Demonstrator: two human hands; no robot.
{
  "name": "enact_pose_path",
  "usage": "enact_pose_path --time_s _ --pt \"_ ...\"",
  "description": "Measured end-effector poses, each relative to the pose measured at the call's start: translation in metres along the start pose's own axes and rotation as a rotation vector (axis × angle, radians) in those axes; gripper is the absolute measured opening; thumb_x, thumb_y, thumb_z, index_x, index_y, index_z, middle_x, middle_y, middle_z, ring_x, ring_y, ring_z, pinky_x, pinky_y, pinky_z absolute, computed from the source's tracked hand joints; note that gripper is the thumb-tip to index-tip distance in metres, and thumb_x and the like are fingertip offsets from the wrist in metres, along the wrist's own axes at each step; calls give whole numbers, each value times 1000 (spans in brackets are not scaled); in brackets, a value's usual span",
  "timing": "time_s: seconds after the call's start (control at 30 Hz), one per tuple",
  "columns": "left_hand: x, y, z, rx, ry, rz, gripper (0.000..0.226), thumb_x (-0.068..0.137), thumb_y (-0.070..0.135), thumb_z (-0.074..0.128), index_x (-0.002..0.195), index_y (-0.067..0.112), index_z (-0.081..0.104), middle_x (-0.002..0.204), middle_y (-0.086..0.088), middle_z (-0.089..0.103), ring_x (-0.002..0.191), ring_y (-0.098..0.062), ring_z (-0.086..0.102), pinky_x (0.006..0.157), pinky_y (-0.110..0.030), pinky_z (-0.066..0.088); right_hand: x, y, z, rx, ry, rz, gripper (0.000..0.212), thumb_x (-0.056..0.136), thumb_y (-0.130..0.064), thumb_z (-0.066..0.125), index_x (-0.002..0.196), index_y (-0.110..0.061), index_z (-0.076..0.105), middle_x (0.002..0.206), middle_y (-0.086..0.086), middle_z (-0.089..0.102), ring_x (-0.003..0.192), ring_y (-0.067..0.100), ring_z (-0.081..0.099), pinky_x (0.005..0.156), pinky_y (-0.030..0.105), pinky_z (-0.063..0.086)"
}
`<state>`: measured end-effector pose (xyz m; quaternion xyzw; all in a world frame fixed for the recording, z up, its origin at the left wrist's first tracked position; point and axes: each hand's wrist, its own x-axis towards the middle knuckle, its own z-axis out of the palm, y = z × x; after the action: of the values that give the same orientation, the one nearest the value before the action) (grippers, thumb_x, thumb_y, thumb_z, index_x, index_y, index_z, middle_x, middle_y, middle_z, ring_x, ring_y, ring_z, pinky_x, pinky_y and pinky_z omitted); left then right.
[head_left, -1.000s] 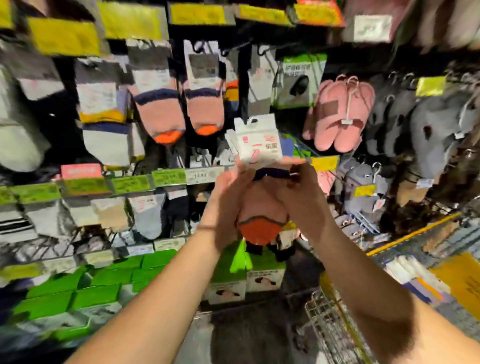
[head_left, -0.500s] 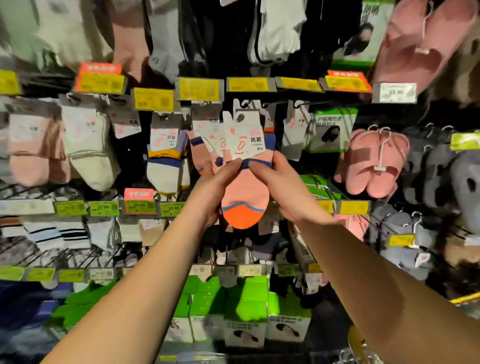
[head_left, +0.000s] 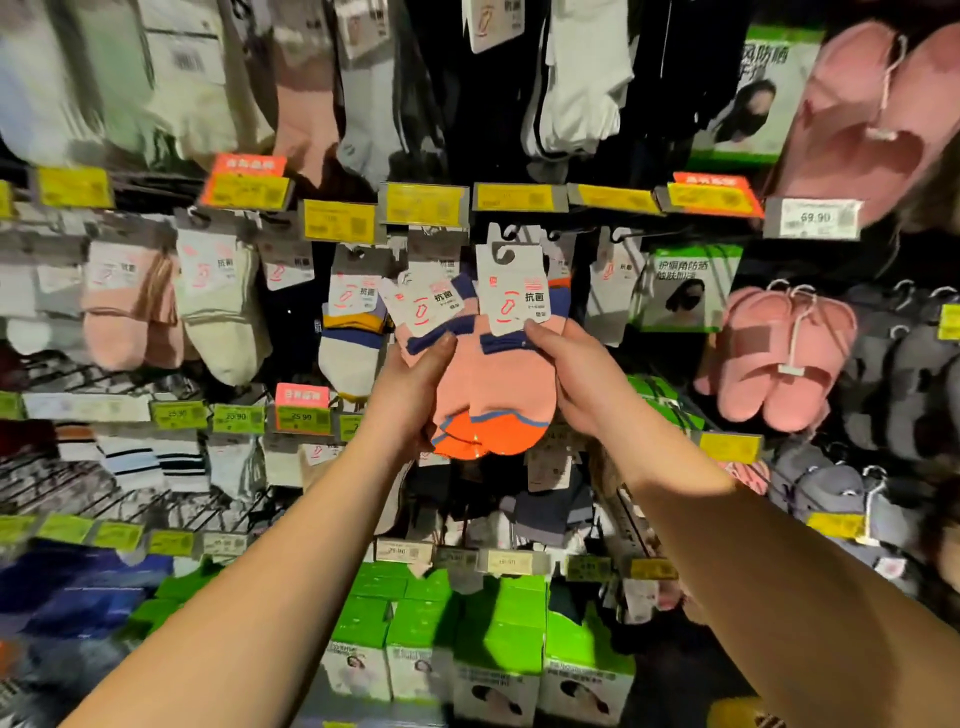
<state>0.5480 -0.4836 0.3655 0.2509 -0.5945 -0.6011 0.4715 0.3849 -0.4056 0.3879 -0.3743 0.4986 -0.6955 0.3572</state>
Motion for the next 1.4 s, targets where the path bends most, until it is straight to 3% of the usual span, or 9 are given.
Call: enact_pose_path --time_s 0.1,0.2,0.47,0.6,0.87,1.03,1.1,1.23,1.4 --pt "5 2 -3 117 114 37 69 76 54 70 134 22 55 122 0 71 111 -19 69 100 -50 53 13 -9 -16 -6 30 -13 18 101 -12 55 118 -16 61 114 9 73 96 21 71 88 41 55" --pt "8 3 -6 182 202 23 69 69 64 69 126 27 59 113 8 74 103 -13 71 98 -49 54 27 -14 -27 -115 82 -40 25 99 -15 58 124 -12 58 119 12 70 105 27 69 98 48 52" --pt "7 6 6 157 234 35 65 74 57 71 129 25 58 113 7 74 102 -12 71 94 -44 56 63 -22 -23 -329 23 -121 27 83 -47 65 104 -34 57 114 -4 70 108 21 67 100 51 51" --pt "7 9 10 137 239 43 63 75 53 69 129 22 58 112 5 74 99 -11 72 90 -40 57 73 -20 -21 -361 70 -116 29 98 -30 60 123 -17 56 114 2 68 105 23 66 93 40 53" --pt "9 10 10 132 248 13 75 64 65 72 127 26 59 113 4 74 104 -18 71 97 -51 54 98 -11 -20 -664 129 -61 56 100 -43 51 141 -5 46 133 13 58 118 32 56 87 34 43" --pt "7 12 13 118 239 10 73 67 61 73 129 24 58 114 3 74 105 -19 71 96 -49 55 108 -17 -15 -940 96 71 55 108 -40 28 150 -5 35 153 25 37 135 39 44 104 40 39" --pt "5 13 15 108 223 8 65 76 54 73 131 22 57 115 1 74 106 -19 70 93 -44 56 109 -17 -14 -992 35 77 49 109 -36 27 146 -8 43 147 25 45 128 38 51 103 40 45" --pt "3 11 17 105 188 12 45 93 38 68 133 20 56 116 -1 73 103 -19 71 77 -32 55 109 -14 -13 -1115 30 117 59 107 -47 24 149 -7 36 124 23 64 78 29 67 70 32 50" --pt "-3 11 12 108 170 18 29 92 36 69 119 30 60 109 4 75 101 -16 71 82 -34 56 96 -4 -28 -983 155 111 83 94 -70 37 145 -5 38 133 15 57 110 33 60 77 36 45"
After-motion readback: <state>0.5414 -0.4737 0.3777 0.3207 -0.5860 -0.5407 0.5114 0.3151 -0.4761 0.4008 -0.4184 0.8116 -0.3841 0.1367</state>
